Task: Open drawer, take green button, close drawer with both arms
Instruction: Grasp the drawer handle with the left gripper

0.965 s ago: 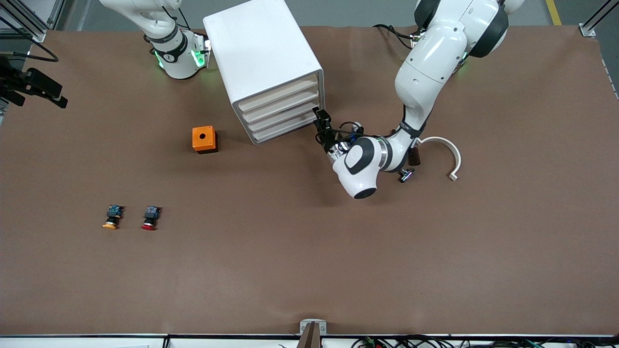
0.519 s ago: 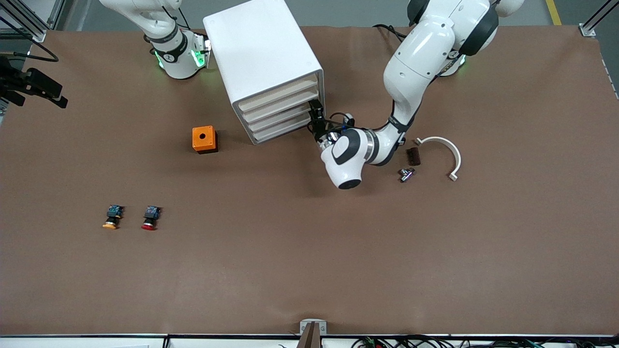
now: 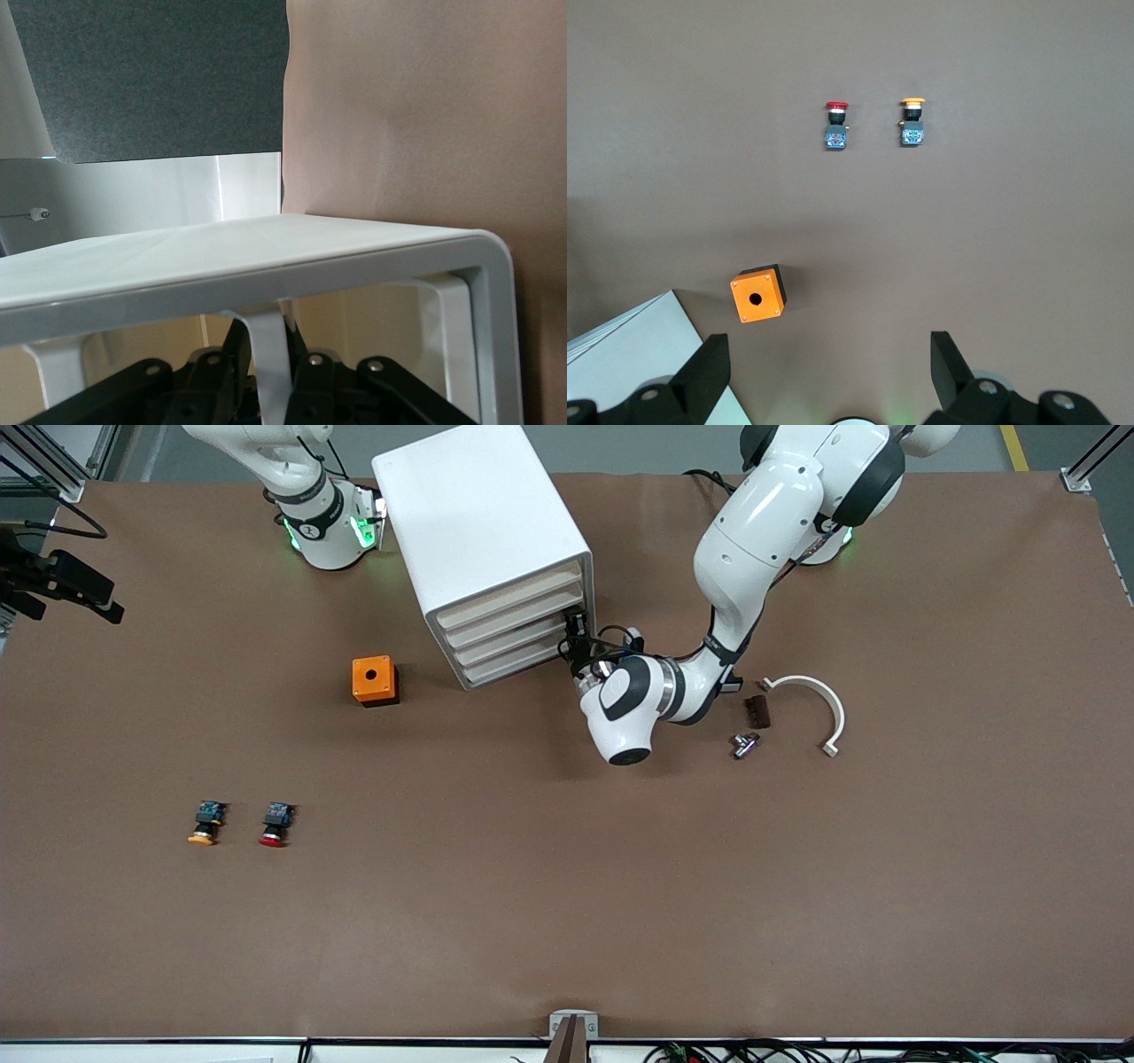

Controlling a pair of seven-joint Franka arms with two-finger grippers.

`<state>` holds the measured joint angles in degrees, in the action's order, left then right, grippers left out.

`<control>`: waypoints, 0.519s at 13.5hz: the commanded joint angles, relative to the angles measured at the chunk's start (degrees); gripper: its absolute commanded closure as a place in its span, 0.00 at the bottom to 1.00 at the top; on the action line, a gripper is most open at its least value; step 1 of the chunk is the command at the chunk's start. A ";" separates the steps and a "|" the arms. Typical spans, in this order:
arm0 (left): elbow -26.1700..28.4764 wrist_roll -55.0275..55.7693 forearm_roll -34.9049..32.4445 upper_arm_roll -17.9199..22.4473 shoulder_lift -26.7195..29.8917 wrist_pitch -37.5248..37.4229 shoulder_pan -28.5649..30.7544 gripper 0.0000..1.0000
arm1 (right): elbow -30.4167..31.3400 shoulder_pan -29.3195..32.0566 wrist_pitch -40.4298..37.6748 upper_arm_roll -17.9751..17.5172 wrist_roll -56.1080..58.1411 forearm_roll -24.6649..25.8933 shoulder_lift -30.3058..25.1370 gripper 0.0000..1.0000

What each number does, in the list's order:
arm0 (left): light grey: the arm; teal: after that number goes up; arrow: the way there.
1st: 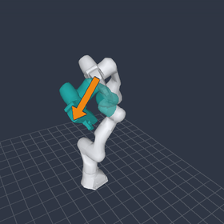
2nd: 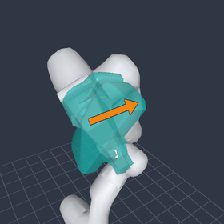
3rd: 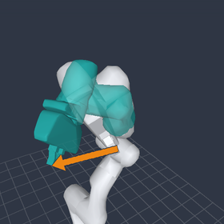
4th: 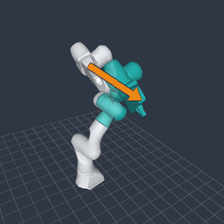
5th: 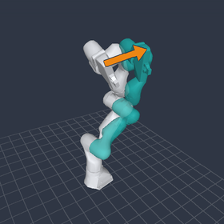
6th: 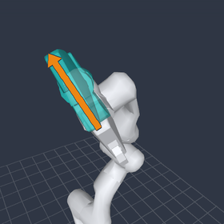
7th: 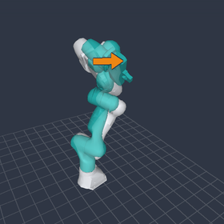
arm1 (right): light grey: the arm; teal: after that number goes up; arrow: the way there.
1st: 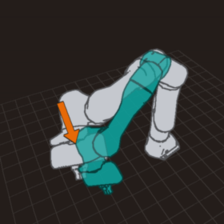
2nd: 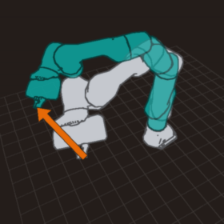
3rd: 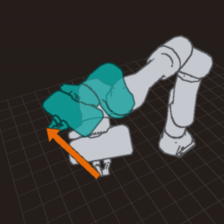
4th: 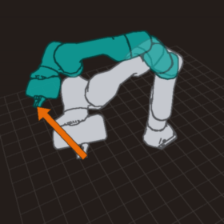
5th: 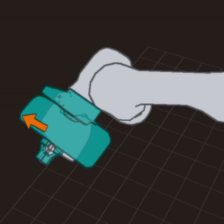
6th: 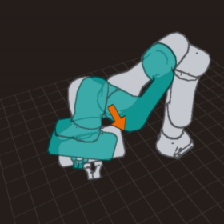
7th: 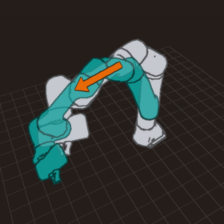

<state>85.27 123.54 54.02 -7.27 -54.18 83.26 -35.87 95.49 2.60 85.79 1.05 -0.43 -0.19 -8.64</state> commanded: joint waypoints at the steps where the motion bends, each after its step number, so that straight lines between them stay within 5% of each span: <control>1: -0.89 0.30 0.82 0.33 -0.23 -1.00 0.54 0.85 | -0.91 -0.31 0.08 0.09 -0.18 -0.34 -0.51 0.00; 7: -1.77 0.47 1.35 0.50 -0.14 -0.56 3.96 0.88 | -1.45 -0.23 -1.68 0.09 -0.88 -0.42 -0.15 0.00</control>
<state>84.83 123.54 54.02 -6.78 -54.19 83.50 -33.34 94.80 2.60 85.30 1.04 -0.45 -0.19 -8.64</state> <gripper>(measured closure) 0.881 0.000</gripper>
